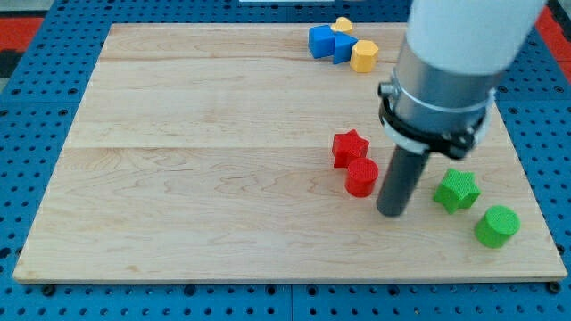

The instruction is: Push green star a bit right

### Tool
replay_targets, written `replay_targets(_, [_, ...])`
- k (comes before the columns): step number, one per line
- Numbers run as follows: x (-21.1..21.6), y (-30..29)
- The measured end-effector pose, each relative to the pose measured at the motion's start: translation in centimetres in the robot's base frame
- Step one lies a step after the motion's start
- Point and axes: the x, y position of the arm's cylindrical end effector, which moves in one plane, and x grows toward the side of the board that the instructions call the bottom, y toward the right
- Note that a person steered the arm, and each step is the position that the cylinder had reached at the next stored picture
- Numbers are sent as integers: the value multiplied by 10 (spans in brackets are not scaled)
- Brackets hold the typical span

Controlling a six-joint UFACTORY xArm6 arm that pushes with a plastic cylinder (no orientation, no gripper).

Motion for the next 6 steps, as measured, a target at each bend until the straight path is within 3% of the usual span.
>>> replay_targets(1, [-25, 13])
replay_targets(6, [-9, 89])
